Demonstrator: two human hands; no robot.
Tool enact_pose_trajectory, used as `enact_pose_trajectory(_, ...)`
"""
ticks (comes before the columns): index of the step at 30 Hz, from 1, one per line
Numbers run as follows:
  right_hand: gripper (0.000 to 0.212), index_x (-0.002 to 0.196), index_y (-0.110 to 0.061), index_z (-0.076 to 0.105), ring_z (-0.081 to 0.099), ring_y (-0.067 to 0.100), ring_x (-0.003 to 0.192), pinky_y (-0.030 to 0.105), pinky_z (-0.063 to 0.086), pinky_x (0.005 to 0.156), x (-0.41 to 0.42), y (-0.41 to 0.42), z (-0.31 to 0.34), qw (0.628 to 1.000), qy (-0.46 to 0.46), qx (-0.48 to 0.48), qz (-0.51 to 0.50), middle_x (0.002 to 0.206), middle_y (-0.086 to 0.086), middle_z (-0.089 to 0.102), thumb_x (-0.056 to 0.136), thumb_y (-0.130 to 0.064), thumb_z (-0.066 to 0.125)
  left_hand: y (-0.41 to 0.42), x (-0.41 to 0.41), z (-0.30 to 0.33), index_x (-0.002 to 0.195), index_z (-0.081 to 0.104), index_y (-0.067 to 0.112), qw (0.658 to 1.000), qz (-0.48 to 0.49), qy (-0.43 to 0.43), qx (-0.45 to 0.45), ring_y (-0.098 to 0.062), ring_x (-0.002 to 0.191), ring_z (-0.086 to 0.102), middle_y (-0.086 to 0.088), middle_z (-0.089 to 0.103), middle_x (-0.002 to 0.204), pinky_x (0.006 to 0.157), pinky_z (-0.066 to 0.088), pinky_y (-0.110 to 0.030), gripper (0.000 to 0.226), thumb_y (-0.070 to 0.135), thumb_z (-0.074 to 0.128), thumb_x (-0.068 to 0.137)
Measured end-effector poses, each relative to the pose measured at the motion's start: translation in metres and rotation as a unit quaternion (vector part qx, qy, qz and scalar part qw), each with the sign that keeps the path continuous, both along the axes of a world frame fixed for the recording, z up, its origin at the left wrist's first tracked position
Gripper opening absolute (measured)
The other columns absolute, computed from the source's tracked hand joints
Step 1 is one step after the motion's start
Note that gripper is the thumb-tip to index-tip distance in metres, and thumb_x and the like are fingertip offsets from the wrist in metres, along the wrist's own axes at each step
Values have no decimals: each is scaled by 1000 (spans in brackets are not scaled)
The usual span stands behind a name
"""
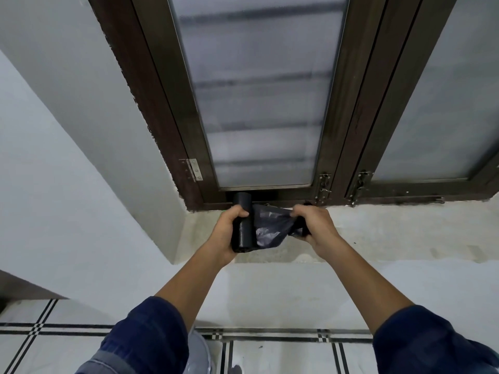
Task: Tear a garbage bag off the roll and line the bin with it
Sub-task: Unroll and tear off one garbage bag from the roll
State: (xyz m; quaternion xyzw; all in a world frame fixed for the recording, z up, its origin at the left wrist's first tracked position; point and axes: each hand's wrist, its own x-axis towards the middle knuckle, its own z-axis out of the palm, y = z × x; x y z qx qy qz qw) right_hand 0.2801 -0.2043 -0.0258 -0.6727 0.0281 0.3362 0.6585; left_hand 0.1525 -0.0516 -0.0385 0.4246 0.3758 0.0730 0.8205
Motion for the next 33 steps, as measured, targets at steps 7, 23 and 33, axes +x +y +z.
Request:
enact_pose_trajectory(7, 43, 107, -25, 68, 62, 16, 95, 28, 55, 84, -5, 3, -7, 958, -228, -156, 74, 105, -4, 65, 70, -18, 91, 5, -5, -1, 108, 69, 10, 1000, -8, -2, -3, -34, 85, 65, -17, 70, 98, 75, 52, -39, 41, 29, 62, 72)
enact_pose_trajectory(23, 33, 93, -23, 71, 60, 24, 87, 29, 44, 62, -42, 45, -2, 999, -33, 24, 20, 103, 4, 71, 90, -1, 47, 55, -25, -4, 101, 65, 12, 999, -44, -13, -30, -34, 89, 64, -13, 70, 92, 77, 54, -39, 32, 28, 59, 74)
enact_pose_trajectory(33, 17, 93, -27, 76, 71, 24, 89, 28, 53, 63, -49, 50, -15, 979, -145, -143, -11, 102, 5, 76, 80, -19, 85, 75, -38, -15, 119, 69, 6, 996, -93, 5, -8, -37, 93, 71, -18, 77, 105, 79, 60, -45, 55, 22, 80, 67)
